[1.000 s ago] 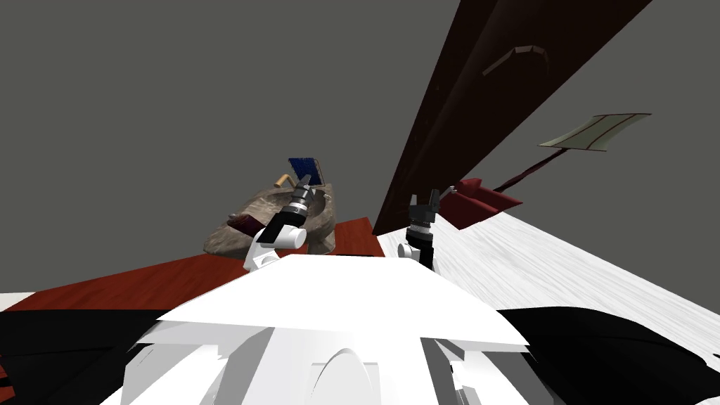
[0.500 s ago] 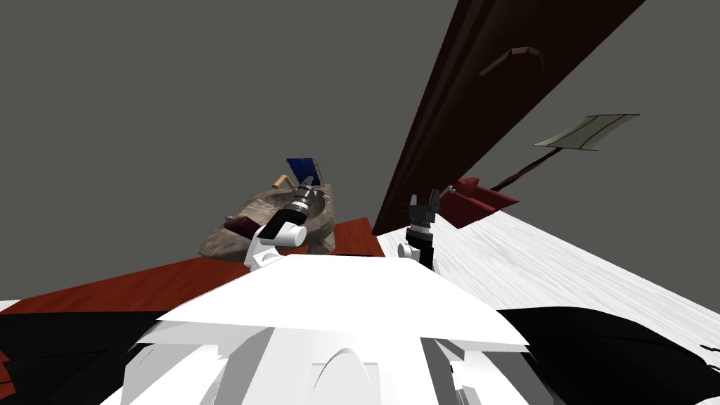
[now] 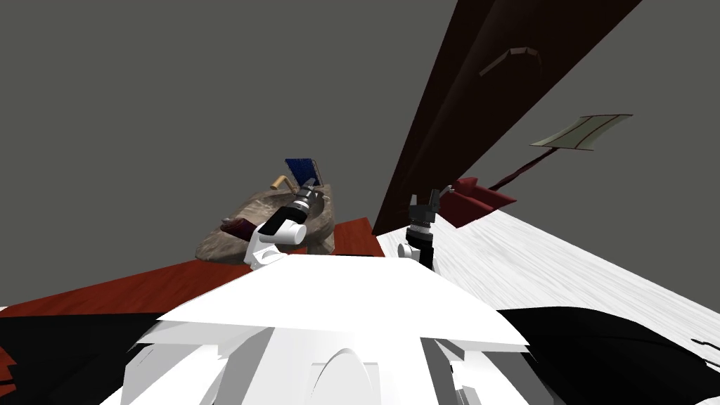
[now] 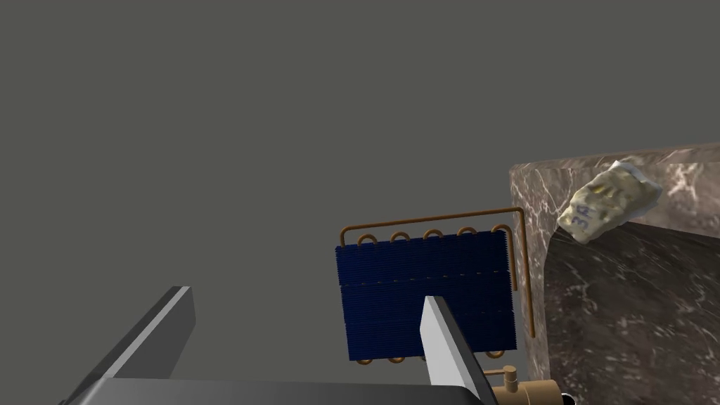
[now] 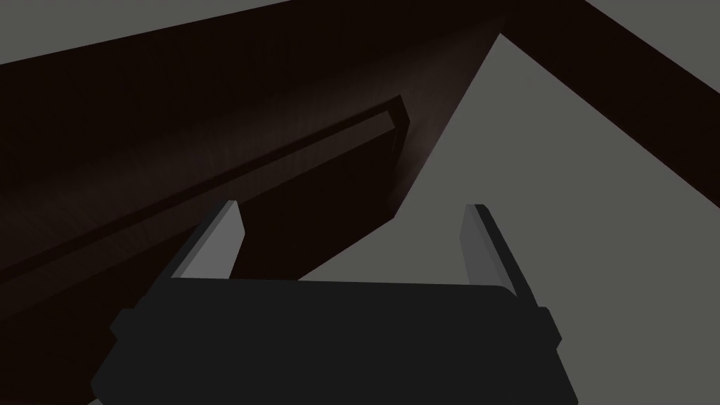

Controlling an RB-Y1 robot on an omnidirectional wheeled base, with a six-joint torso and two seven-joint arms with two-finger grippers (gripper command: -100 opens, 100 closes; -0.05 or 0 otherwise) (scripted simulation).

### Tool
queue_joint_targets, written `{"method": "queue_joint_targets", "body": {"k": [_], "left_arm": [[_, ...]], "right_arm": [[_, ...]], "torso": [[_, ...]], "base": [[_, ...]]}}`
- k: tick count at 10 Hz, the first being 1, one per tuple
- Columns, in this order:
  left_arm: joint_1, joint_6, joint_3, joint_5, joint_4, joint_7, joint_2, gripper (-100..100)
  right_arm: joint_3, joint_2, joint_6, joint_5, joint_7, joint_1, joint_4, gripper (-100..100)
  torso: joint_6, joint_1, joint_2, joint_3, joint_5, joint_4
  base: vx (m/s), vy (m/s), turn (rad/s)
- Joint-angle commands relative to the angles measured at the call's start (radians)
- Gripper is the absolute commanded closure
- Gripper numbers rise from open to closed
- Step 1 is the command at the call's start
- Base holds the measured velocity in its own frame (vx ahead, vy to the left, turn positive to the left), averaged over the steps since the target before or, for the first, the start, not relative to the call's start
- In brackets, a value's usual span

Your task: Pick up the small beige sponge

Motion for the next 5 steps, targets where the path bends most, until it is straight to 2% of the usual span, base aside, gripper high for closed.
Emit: {"method": "queue_joint_targets", "body": {"k": [1,2,4,5], "left_arm": [[-0.008,0.050,-0.001,-0.002,0.003,0.001,0.000,-100],[-0.026,0.081,0.002,-0.002,0.003,0.005,0.004,-100],[-0.026,0.128,0.002,-0.002,0.003,0.005,0.004,-100],[-0.045,0.162,0.004,-0.001,0.004,0.009,0.007,-100]], "right_arm": [[0.000,0.000,0.000,0.000,0.000,0.000,0.000,0],[0.000,0.000,0.000,0.000,0.000,0.000,0.000,0],[0.000,0.000,0.000,0.000,0.000,0.000,0.000,0],[0.000,0.000,0.000,0.000,0.000,0.000,0.000,0]], "torso": [[0.000,0.000,0.000,0.000,0.000,0.000],[0.000,0.000,0.000,0.000,0.000,0.000],[0.000,0.000,-0.001,0.000,0.000,0.000],[0.000,0.000,0.000,0.000,0.000,0.000]], "base": [[0.020,0.010,-0.028],[0.031,0.015,-0.044],[0.019,0.011,-0.009],[0.020,0.009,-0.047]]}}
